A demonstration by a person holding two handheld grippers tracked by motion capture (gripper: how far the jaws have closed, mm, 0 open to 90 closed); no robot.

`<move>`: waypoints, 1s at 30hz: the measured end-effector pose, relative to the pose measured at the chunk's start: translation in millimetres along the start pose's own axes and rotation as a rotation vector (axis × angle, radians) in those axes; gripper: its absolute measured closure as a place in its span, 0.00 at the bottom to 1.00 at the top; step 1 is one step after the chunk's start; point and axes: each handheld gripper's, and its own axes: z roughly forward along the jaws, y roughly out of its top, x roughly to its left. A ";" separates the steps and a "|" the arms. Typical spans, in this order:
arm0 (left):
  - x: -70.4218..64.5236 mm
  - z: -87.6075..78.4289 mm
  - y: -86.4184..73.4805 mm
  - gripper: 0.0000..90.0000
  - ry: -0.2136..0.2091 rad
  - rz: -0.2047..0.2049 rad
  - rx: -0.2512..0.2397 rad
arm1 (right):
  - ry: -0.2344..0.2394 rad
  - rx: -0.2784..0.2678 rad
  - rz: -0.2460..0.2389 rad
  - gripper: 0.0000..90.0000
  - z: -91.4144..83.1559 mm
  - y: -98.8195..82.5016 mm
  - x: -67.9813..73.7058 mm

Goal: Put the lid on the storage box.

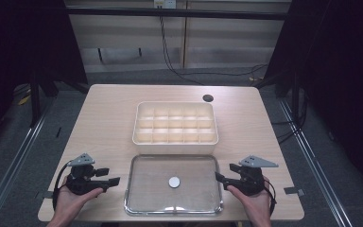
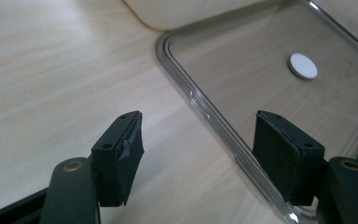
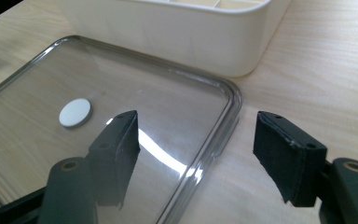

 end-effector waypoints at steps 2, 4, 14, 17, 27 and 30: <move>3.8 5.0 4.8 0.39 -0.004 -0.004 0.012 | 0.002 -0.013 0.006 0.33 2.6 7.9 -2.5; 8.5 12.2 12.0 0.44 -0.025 -0.033 0.009 | 0.004 -0.013 0.002 0.36 7.4 18.7 -6.0; 12.4 33.6 29.3 0.56 -0.010 0.003 0.017 | 0.037 0.035 0.033 0.47 32.1 25.8 -20.7; 10.5 36.7 23.0 0.57 -0.003 0.018 0.042 | 0.023 0.054 0.045 0.49 38.1 18.3 -24.6; -5.8 42.3 12.3 0.59 -0.035 0.063 0.091 | -0.003 0.125 0.043 0.51 50.0 1.7 -29.6; -6.3 49.0 11.3 0.59 -0.028 0.065 0.116 | -0.005 0.131 0.044 0.52 51.6 -0.1 -27.7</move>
